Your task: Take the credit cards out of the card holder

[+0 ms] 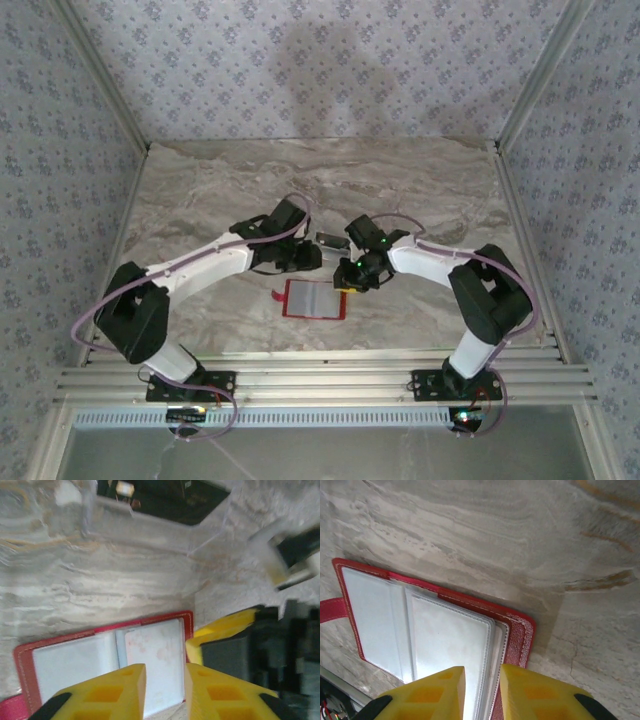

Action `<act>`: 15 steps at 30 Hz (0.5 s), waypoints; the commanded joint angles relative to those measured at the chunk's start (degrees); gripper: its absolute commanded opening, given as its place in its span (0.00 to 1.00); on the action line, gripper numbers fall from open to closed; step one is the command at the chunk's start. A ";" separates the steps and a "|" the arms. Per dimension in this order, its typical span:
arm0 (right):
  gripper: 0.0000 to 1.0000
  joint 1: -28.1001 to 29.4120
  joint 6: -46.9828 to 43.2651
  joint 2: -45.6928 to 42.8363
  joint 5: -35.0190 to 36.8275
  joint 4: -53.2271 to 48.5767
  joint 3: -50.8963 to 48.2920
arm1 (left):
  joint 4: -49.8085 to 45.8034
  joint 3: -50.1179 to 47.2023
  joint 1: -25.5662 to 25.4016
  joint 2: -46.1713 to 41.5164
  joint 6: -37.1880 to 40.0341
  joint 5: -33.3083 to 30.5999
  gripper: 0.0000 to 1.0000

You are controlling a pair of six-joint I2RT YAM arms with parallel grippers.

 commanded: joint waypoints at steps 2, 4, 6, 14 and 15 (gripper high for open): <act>0.20 -0.59 0.30 -0.26 0.08 -0.85 -0.74 | 5.30 -3.45 -1.48 1.31 -5.34 4.15 0.19; 0.17 -0.51 0.13 0.57 -0.30 -0.55 -0.80 | 6.34 -4.07 -1.99 1.83 -6.23 4.47 0.18; 0.14 -0.51 0.10 1.43 -0.67 0.11 -1.14 | 6.39 -4.03 -2.49 2.38 -6.44 4.47 0.16; 0.10 -0.65 -0.07 4.02 0.11 1.11 -1.52 | 5.56 -4.16 -3.16 3.59 -6.41 4.21 0.13; 0.10 -0.61 -0.12 4.16 0.44 1.20 -1.61 | 5.58 -4.16 -3.25 3.77 -6.41 4.17 0.13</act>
